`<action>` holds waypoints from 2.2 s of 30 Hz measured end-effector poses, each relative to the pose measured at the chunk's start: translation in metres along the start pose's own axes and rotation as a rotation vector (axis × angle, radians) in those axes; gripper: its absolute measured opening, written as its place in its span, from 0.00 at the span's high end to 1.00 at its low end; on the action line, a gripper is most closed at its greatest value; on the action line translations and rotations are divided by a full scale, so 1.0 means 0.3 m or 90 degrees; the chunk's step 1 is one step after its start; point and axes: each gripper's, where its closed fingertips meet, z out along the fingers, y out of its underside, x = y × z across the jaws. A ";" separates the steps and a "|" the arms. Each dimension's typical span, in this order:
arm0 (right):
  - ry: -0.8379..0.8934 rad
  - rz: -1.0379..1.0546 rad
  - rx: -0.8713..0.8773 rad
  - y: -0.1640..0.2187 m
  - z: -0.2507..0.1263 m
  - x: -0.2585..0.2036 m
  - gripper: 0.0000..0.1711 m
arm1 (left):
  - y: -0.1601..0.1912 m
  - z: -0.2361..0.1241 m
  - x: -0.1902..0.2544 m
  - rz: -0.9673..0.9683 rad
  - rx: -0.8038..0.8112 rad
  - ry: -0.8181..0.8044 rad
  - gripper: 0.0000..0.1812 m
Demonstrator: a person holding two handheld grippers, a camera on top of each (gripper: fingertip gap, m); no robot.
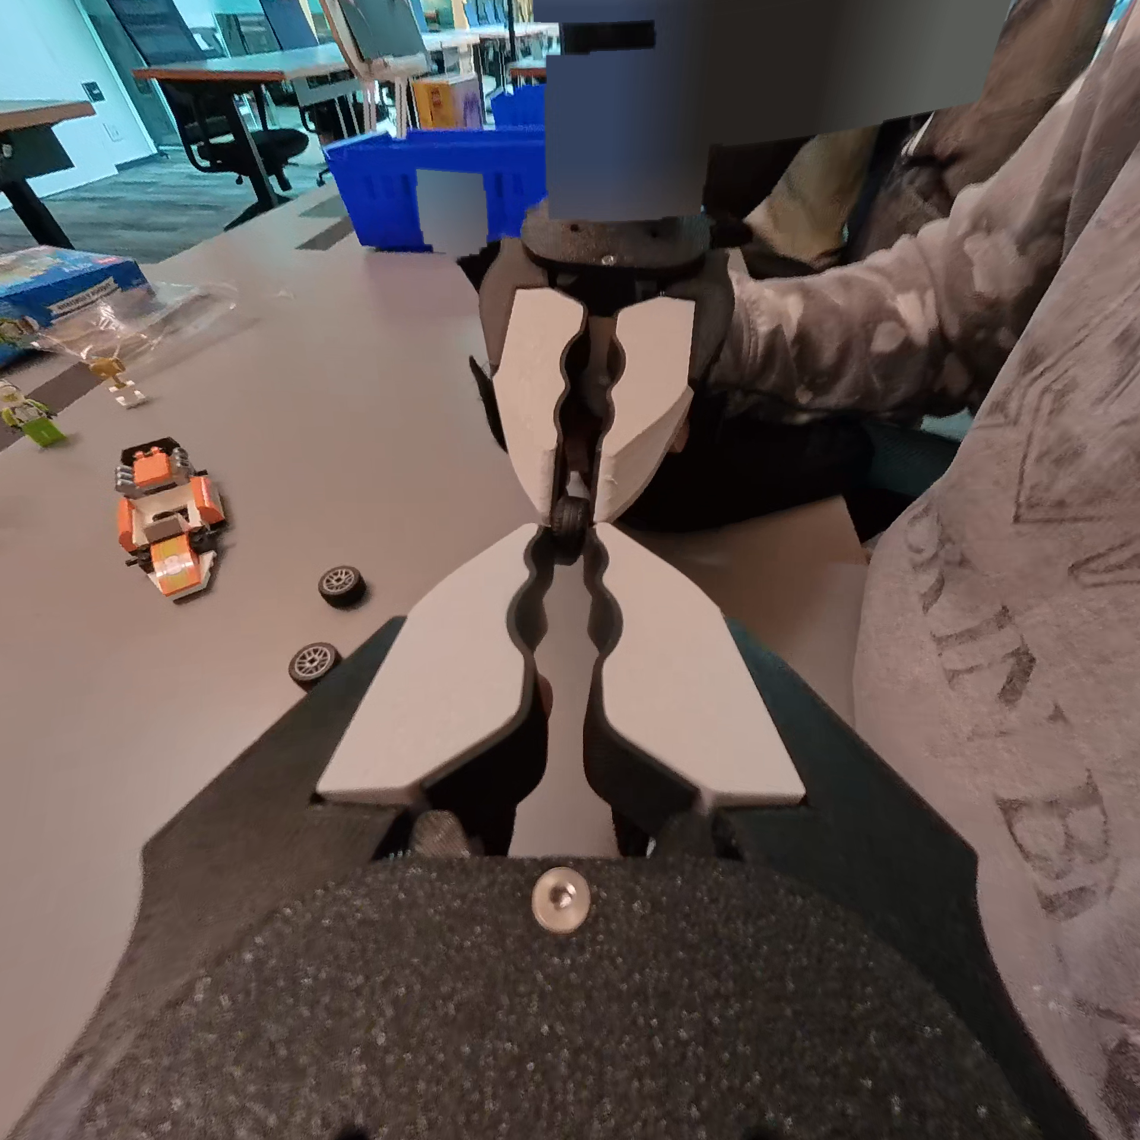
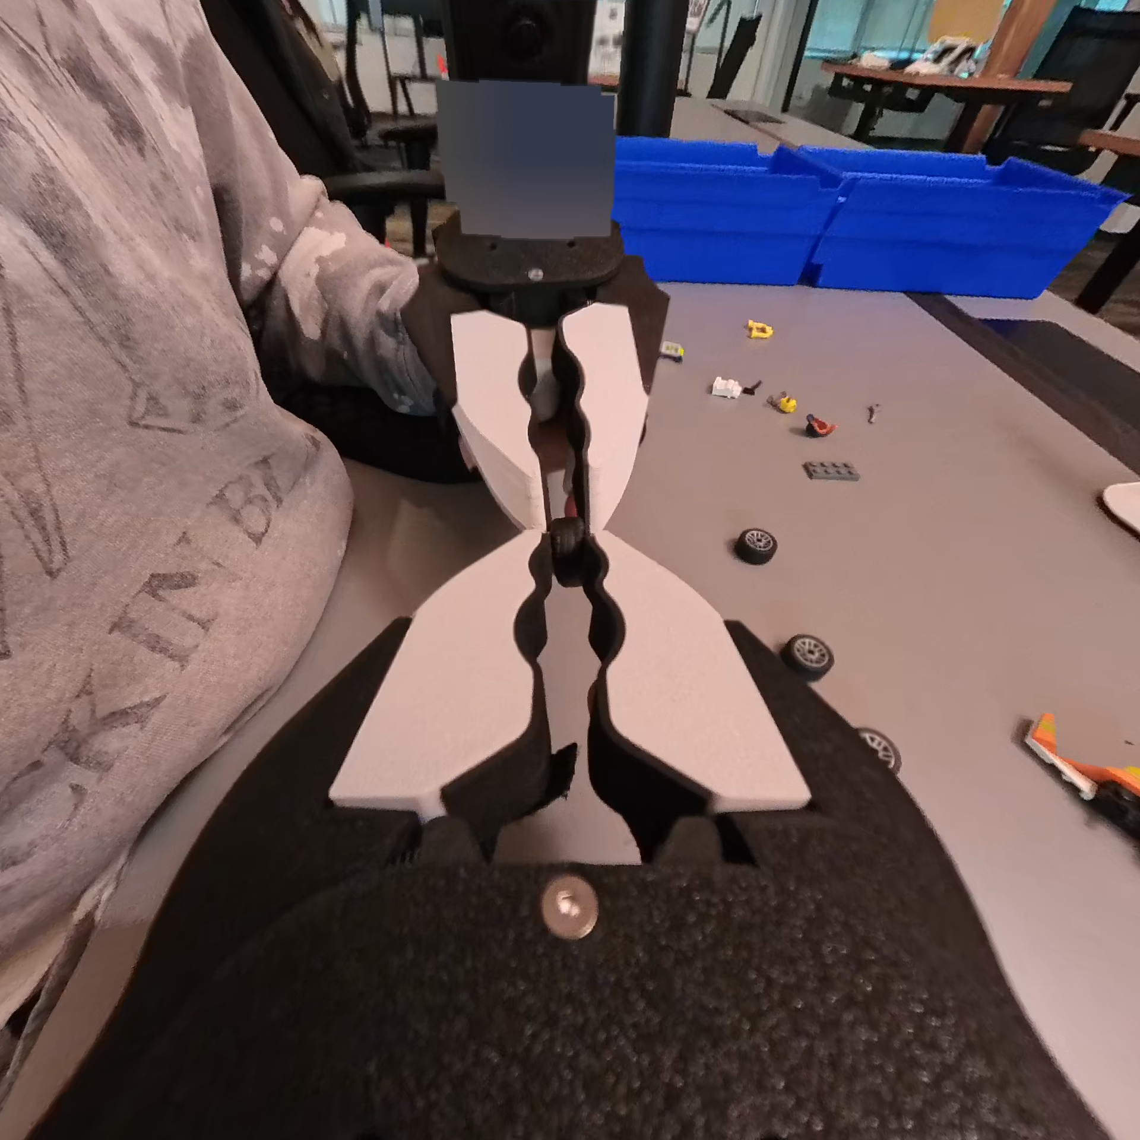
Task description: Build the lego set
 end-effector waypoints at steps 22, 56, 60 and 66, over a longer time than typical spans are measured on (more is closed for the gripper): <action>0.009 -0.006 0.034 -0.035 -0.021 -0.008 0.94 | -0.062 -0.011 0.000 -0.010 0.075 0.004 0.91; 0.018 -0.028 0.026 -0.017 -0.029 -0.005 0.94 | -0.051 0.003 0.009 -0.017 0.077 0.024 0.94; -0.007 -0.011 0.034 -0.018 -0.031 -0.020 0.94 | -0.048 0.005 0.021 -0.031 0.065 0.040 0.94; 0.003 -0.015 0.050 -0.027 -0.028 -0.015 0.93 | -0.054 -0.004 0.017 -0.020 0.055 0.023 0.94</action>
